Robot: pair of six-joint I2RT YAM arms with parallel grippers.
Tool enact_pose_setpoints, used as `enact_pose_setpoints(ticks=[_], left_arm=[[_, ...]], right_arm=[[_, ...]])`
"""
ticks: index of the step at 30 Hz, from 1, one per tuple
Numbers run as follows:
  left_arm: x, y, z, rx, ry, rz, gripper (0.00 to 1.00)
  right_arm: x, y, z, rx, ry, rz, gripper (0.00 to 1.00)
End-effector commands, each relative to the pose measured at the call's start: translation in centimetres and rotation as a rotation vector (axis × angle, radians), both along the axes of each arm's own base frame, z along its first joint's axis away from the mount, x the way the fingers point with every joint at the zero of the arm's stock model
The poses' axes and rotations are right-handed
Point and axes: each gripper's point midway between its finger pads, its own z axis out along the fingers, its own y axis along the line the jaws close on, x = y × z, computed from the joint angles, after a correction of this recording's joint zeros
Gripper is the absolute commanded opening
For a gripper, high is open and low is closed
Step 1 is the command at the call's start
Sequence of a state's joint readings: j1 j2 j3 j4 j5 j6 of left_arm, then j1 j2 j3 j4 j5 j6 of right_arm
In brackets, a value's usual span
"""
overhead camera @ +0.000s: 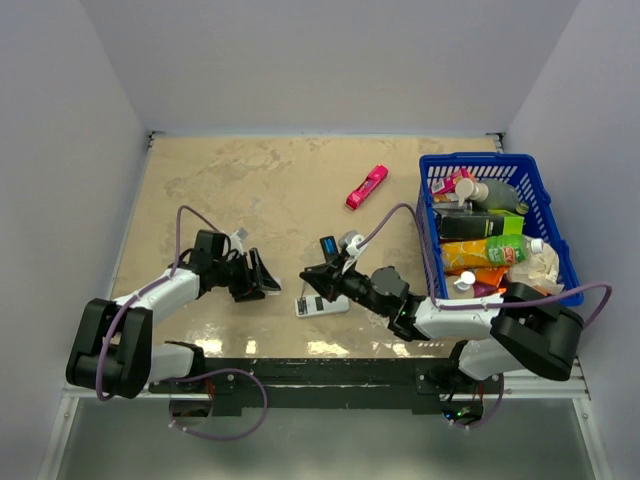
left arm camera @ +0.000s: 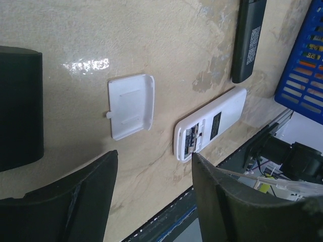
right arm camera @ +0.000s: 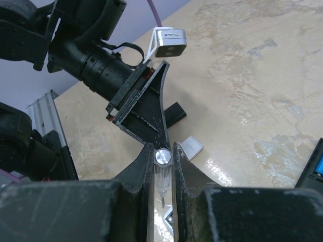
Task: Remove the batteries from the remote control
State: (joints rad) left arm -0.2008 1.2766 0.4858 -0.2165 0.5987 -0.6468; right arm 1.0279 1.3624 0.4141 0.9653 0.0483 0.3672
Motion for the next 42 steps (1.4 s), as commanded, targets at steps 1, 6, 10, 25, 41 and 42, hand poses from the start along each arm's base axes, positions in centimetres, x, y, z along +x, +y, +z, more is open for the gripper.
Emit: enact_pose_setpoints(ticks=[1, 6, 10, 25, 41, 42], left_arm=[[0.2, -0.5, 0.6, -0.023, -0.021, 0.008, 0.63], [-0.4, -0.6, -0.1, -0.034, 0.000, 0.024, 0.61], [-0.6, -0.7, -0.2, -0.039, 0.008, 0.022, 0.59], [-0.9, -1.5, 0.2, -0.058, 0.021, 0.018, 0.56], [-2.1, -2.6, -1.2, -0.052, 0.055, -0.003, 0.41], [-2.3, -2.7, -1.3, -0.050, 0.059, -0.006, 0.40]], right_arm=[[0.0, 0.8, 2.0, 0.028, -0.114, 0.023, 0.00], [0.8, 1.4, 0.7, -0.043, -0.089, 0.000, 0.00], [0.5, 1.3, 0.6, -0.027, -0.110, 0.010, 0.00], [1.8, 1.1, -0.6, -0.080, -0.125, -0.062, 0.00], [0.5, 1.3, -2.8, -0.140, -0.064, -0.183, 0.00], [0.5, 1.1, -3.0, -0.128, -0.034, -0.200, 0.00]])
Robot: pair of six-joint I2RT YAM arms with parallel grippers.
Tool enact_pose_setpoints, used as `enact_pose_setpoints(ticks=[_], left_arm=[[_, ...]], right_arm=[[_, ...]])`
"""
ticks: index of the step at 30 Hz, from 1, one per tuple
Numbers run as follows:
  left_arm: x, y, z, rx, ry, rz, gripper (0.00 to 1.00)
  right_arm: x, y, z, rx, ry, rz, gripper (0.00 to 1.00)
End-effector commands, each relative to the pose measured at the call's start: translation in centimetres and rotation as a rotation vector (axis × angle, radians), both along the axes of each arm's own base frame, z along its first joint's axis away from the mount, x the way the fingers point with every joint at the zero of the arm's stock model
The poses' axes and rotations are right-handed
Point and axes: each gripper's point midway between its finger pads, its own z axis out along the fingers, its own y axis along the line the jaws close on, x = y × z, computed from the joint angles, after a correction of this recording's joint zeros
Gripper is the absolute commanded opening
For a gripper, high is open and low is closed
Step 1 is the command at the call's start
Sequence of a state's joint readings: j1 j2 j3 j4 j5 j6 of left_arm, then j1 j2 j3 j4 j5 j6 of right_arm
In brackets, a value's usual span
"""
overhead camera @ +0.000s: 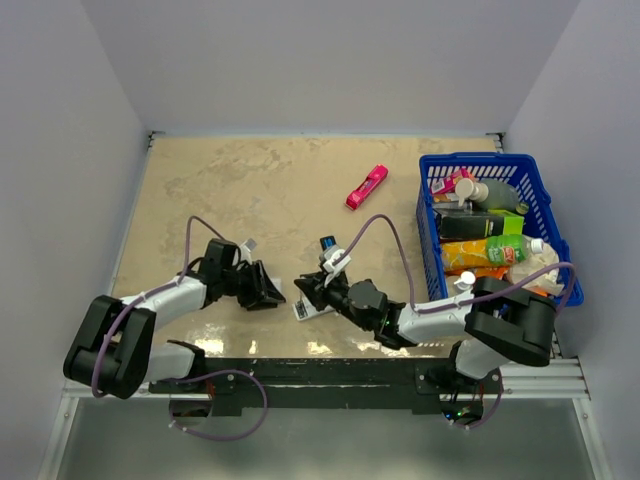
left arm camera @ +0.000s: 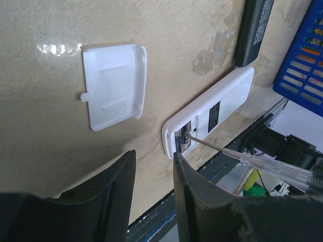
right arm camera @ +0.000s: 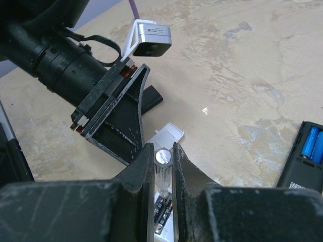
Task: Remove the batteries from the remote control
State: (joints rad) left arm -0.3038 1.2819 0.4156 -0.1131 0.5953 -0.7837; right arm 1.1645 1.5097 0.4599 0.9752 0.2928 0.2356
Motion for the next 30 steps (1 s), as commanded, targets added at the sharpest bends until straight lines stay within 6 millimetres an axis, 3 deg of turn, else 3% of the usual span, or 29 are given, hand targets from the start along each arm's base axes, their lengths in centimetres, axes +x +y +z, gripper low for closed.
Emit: enact_pose_setpoints(ticks=[1, 7, 17, 30], left_arm=[[-0.3, -0.3, -0.5, -0.005, 0.001, 0.000, 0.39], [-0.9, -1.1, -0.9, -0.004, 0.004, -0.028, 0.36], [-1.0, -2.4, -1.8, 0.046, 0.010, -0.059, 0.28], [-1.2, -2.3, -3.5, 0.133, 0.047, -0.055, 0.22]], right_arm=[[0.6, -0.8, 0.1, 0.027, 0.051, -0.114, 0.00], [0.9, -2.9, -2.4, 0.003, 0.165, -0.230, 0.00], [0.2, -3.3, -3.2, 0.031, 0.215, -0.217, 0.00], [0.1, -4.8, -4.6, 0.126, 0.279, -0.238, 0.00]])
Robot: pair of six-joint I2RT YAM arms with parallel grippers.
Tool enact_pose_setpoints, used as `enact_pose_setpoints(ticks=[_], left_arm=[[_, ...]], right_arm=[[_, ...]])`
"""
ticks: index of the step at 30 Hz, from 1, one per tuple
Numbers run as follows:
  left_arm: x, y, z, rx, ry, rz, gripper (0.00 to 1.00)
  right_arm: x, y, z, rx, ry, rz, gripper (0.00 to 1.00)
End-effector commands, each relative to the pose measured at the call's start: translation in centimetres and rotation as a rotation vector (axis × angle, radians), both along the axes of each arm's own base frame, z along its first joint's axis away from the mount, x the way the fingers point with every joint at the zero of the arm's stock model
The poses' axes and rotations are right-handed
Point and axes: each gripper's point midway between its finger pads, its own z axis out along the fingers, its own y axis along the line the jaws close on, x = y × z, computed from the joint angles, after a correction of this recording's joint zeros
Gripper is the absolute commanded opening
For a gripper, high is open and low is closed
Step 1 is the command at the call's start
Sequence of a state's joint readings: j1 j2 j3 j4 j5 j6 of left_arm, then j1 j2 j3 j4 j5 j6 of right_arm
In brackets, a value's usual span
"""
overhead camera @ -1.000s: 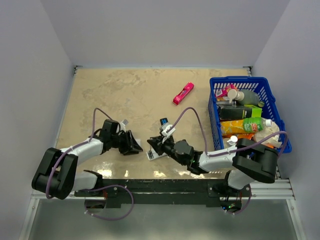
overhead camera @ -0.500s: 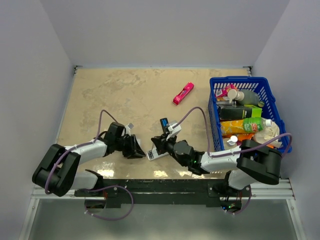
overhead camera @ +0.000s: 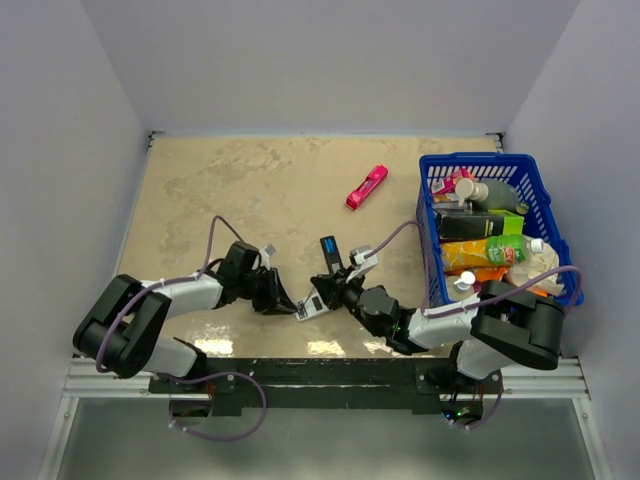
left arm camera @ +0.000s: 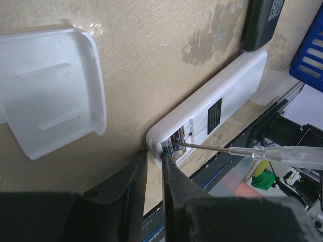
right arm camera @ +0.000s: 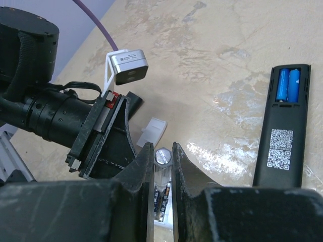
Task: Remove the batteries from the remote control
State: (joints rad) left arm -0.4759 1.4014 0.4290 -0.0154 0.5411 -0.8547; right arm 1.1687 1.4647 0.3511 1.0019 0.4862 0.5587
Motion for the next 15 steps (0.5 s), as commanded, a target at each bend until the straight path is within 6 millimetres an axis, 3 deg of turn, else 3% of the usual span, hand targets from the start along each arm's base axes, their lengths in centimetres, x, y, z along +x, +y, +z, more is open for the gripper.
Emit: enact_pose_setpoints(ticks=[1, 6, 15], left_arm=[[0.5, 1.0, -1.8, 0.115, 0.004, 0.032, 0.20], [0.1, 1.4, -2.5, 0.157, 0.016, 0.038, 0.19], [0.0, 1.6, -2.8, 0.226, 0.037, 0.040, 0.13]], right_arm=[[-0.4, -1.3, -3.2, -0.064, 0.067, -0.005, 0.00], [-0.2, -1.3, -3.8, -0.041, 0.086, -0.001, 0.00], [0.4, -3.1, -5.4, -0.029, 0.135, -0.063, 0.00]])
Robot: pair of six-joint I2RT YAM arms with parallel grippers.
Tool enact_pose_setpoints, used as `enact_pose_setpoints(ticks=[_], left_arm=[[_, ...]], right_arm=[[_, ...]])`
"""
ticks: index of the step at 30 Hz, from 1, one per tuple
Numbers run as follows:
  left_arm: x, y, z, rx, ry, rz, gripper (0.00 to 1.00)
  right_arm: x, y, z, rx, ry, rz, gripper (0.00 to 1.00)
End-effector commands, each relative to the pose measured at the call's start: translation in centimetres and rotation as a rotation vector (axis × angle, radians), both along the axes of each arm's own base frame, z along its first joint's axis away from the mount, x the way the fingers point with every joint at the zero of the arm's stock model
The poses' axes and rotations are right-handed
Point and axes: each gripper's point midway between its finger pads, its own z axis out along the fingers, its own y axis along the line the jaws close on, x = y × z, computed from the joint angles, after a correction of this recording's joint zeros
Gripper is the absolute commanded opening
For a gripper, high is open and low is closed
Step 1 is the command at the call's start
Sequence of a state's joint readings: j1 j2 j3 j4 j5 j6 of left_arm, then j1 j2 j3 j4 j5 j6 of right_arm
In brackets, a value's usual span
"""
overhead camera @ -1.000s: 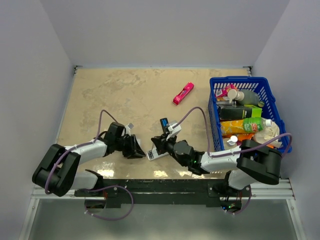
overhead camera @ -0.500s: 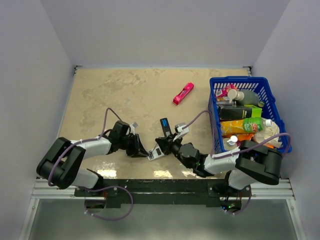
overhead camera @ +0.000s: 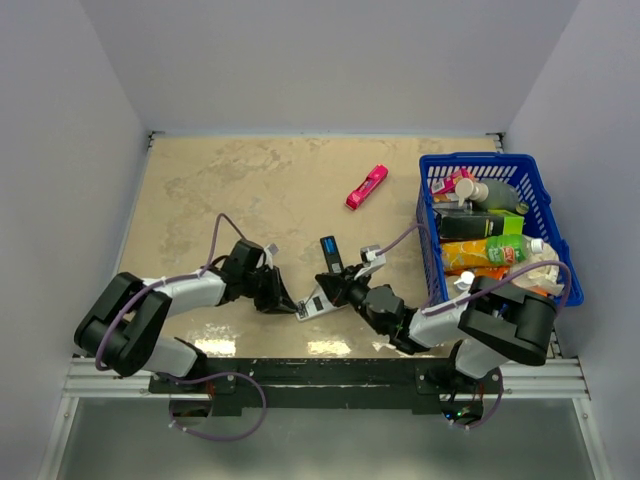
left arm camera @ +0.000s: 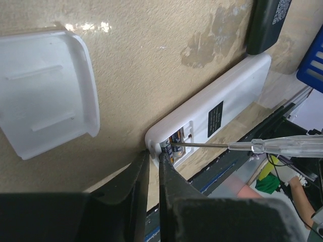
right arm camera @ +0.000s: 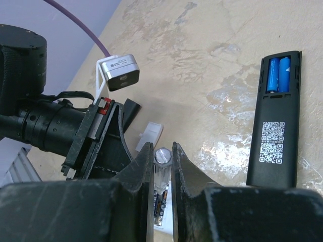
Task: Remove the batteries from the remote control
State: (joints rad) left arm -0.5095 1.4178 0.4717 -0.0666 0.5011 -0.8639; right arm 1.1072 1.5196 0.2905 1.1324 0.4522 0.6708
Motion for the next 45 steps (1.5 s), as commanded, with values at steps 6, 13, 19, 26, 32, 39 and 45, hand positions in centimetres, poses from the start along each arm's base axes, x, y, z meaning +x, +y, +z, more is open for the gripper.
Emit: enact_pose_setpoints(ticks=[6, 13, 19, 26, 32, 39, 45], left_arm=[[0.1, 2.0, -2.9, 0.239, 0.033, 0.032, 0.08], [-0.1, 0.8, -1.9, 0.176, 0.011, 0.019, 0.00], [-0.5, -0.3, -1.1, 0.084, 0.005, 0.001, 0.00], [-0.4, -1.5, 0.0, -0.001, -0.016, -0.012, 0.00], [-0.8, -1.7, 0.3, -0.036, -0.022, -0.015, 0.00], [-1.0, -1.2, -0.2, -0.006, -0.035, -0.034, 0.00], [-1.0, -0.6, -0.3, 0.040, -0.029, -0.028, 0.00]], right_arm=[[-0.7, -2.2, -4.4, -0.094, 0.073, -0.026, 0.00], [-0.8, -3.5, -4.9, -0.041, 0.088, -0.039, 0.00], [-1.5, -1.7, -2.6, 0.032, -0.016, 0.069, 0.00], [-2.1, 0.6, -1.1, -0.072, -0.122, 0.146, 0.00], [-2.1, 0.3, -1.2, -0.071, -0.097, 0.084, 0.00], [-2.3, -1.5, -3.4, 0.006, 0.020, 0.019, 0.00], [-2.4, -0.4, -1.1, 0.074, -0.002, 0.057, 0.00]])
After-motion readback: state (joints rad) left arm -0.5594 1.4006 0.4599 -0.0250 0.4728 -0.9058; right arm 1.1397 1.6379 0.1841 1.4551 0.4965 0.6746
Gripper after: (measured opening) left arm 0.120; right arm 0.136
